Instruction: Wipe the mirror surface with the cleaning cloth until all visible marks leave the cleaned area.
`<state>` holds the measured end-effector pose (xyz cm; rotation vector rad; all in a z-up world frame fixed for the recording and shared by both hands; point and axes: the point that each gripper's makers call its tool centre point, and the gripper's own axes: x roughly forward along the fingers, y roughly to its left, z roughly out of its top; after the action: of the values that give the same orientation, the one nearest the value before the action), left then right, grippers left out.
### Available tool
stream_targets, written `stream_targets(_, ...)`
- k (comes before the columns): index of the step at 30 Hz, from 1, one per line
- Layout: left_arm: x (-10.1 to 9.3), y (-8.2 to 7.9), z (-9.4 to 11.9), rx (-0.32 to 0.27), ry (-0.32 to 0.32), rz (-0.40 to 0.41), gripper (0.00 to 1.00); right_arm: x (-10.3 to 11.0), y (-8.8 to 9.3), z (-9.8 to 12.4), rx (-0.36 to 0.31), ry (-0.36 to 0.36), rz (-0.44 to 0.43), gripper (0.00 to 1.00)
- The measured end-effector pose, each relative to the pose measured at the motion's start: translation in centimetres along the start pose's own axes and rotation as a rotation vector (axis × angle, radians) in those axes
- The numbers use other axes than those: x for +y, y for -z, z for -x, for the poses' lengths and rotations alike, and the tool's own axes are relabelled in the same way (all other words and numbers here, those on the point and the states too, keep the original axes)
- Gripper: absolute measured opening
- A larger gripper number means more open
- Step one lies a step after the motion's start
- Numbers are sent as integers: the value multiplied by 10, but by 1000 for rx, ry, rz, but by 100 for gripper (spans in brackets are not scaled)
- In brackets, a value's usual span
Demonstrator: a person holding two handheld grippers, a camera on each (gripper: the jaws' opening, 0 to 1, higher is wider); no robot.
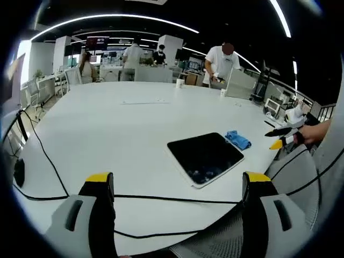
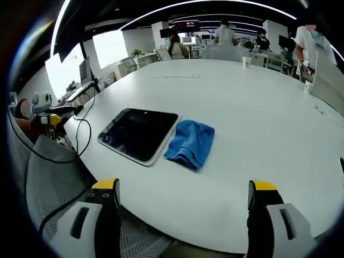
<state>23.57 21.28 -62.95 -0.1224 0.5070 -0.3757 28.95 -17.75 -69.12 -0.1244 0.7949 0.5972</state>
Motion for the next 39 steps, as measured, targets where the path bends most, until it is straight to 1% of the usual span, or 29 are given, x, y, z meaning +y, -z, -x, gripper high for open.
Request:
stream_targets(5,1,1,-2,5,3,0,99,0,-1,4,-1,4,1,98)
stream_targets(7,0,0,-2,6,7,-13,99,-1,-4,5,-8,6,1,98)
stream_targets(11,3,-4,-2,-1,5,-9,99,-4,-8,2,-15,10,-5,98)
stream_targets(19,4,-1,0,9,9,-15,99,-6,-15,-2,-23,18,15,98)
stream_targets(24,4,1,0,17,13,-15,99,-11,-17,-2,-28,37,8,98)
stream_targets(29,0,-5,1,7,6,1,99,-11,-16,0,-23,49,5,98)
stream_targets(34,-7,-6,-2,6,-4,-4,99,-12,-18,0,-34,40,-1,98)
stream_targets(36,-9,-9,-3,-6,-13,-19,99,-15,-21,-1,-44,29,-8,98)
stream_targets(37,-7,-13,-4,-25,-23,0,99,-16,-22,-2,-54,20,-14,98)
stream_targets(38,-8,-17,-4,-43,-22,24,99,-17,-21,-4,-49,12,-6,98)
stream_targets(39,-8,-18,-3,-41,-22,13,99,-17,-19,-5,-45,6,7,95)
